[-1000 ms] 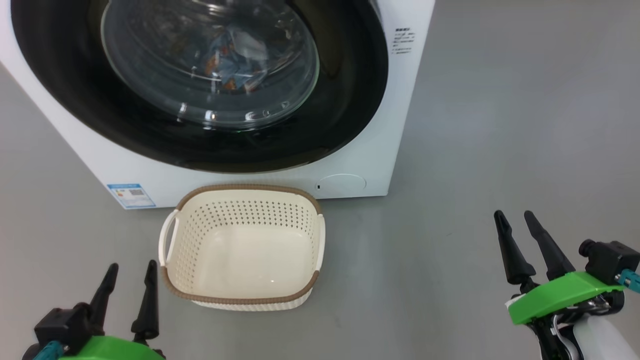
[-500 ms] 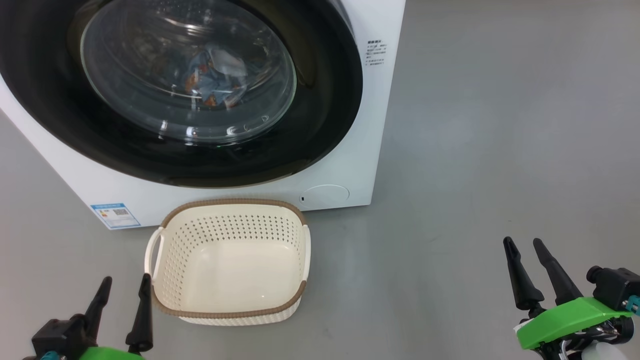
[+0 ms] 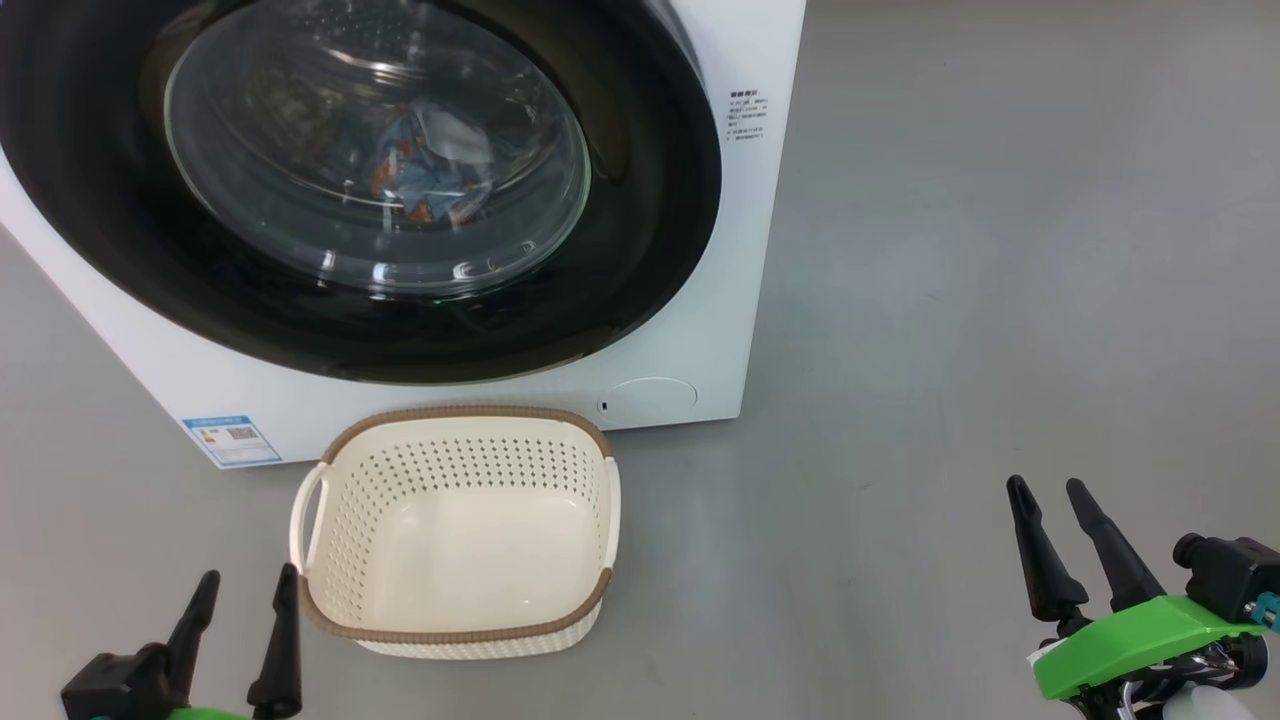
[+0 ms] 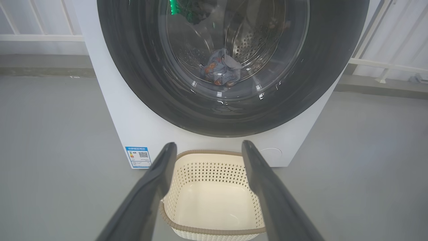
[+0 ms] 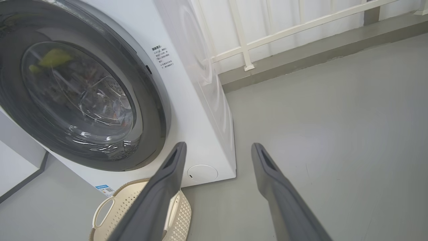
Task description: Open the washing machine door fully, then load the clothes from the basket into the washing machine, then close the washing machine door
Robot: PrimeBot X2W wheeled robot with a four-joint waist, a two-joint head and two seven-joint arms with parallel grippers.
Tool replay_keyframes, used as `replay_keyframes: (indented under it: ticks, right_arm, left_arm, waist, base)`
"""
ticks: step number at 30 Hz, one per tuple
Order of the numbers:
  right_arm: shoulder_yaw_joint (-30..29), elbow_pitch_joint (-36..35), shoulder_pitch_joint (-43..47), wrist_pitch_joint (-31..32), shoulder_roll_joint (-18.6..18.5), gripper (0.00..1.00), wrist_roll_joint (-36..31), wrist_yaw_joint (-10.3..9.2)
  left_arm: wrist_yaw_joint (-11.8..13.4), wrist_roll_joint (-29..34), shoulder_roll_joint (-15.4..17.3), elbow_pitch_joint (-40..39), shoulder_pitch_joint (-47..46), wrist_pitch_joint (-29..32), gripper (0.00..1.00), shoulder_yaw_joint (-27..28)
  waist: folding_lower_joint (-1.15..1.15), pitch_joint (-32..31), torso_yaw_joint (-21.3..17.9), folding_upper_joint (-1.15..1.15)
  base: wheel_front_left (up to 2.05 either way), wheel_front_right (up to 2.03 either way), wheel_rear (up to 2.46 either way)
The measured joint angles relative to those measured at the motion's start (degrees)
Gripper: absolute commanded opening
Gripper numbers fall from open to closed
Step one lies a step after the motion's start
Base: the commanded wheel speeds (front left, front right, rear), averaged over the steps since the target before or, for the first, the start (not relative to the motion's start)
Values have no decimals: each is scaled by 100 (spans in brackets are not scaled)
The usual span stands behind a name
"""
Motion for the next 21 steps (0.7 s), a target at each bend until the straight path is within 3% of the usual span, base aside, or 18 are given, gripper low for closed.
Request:
replay_keyframes:
  ticks: [5,6,12,21]
  right_arm:
    - [7,-2,1,0,7,100,-1,0]
    - [9,11,1,0,12,0,0,0]
    - [36,342,144,33,238,0,27,0]
    - [-20,309,179,163,292,0,433,0]
  left_arm:
    - [0,-15,0,15,0,0,100,21]
    - [1,-18,-7,25,1,1,0,18]
    - [2,-53,-297,322,130,33,0,-78]
    - [2,-550,-321,328,133,163,0,-35]
  waist:
    - [0,-12,-7,0]
    - [0,-10,-8,0]
    - [0,-13,-7,0]
    - [2,-50,15,0]
  base:
    - [0,0,0]
    - [0,0,0]
    - [0,0,0]
    - [0,0,0]
